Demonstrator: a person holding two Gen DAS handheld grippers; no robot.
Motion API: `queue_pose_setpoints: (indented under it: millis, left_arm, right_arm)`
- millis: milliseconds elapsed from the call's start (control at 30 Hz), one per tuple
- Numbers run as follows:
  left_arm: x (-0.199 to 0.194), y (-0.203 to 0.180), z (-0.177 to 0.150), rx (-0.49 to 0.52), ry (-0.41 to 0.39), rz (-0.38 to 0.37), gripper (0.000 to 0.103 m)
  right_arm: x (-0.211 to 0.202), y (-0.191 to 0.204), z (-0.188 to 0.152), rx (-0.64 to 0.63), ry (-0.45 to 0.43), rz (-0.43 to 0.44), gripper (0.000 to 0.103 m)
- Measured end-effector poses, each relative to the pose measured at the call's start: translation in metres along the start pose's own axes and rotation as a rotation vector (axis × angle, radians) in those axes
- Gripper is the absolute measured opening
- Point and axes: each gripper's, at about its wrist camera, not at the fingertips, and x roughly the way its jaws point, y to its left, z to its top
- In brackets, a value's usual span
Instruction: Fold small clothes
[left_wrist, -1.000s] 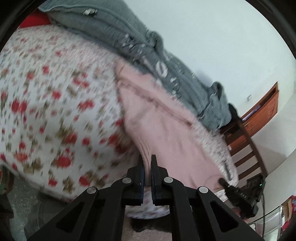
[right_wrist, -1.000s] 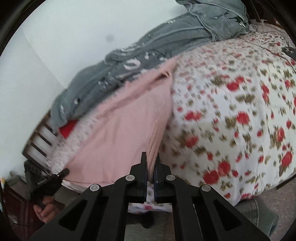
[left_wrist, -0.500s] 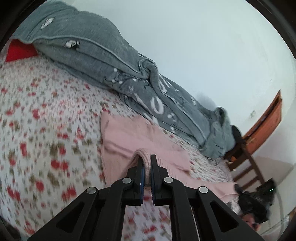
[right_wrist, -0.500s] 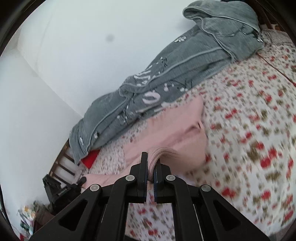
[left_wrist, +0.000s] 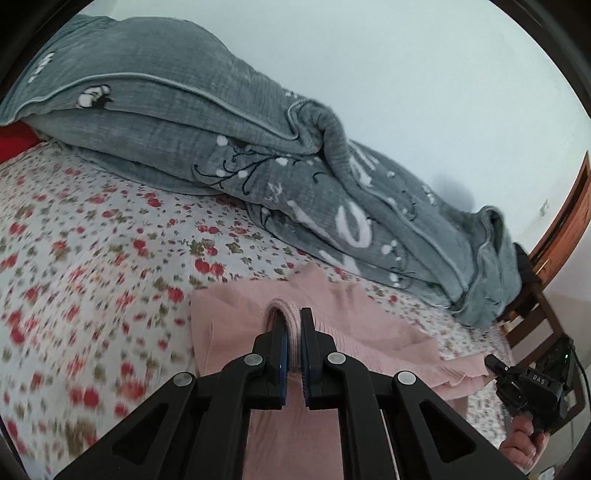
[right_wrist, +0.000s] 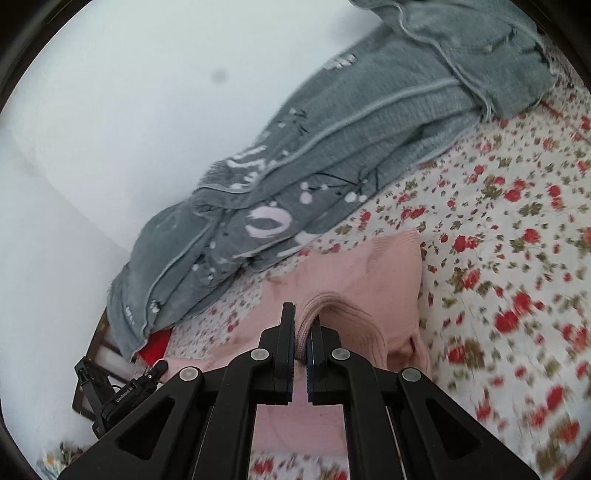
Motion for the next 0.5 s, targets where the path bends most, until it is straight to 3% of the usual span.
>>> queue_pose_setpoints:
  millis: [200,300,367,433,500]
  left_arm:
    - [0.054,0.02,0.011,-0.052,0.082,-0.009,0.007]
    - [0.075,0.029,0.015,-0.063,0.131,0.003,0.01]
    - [0.082,0.034,0.02,-0.065,0.145,0.033,0.019]
    - [0.079,0.036,0.023,-0.049,0.114,0.057,0.042]
    - [0.076,0.035,0.028,-0.021,0.086,0.055,0.047]
  right_arm:
    - [0.071,-0.021,0.018,-0.021,0.082,-0.11,0.005]
    - [0.093,-0.029,0.025,-0.028,0.102,-0.127,0.011]
    - [0.102,-0.03,0.03,-0.051,0.113,-0.142,0.014]
    - [0.103,-0.027,0.034,-0.098,0.111,-0.159,0.02]
    - [0.101,-0.022,0.037,-0.163,0.087,-0.183,0.033]
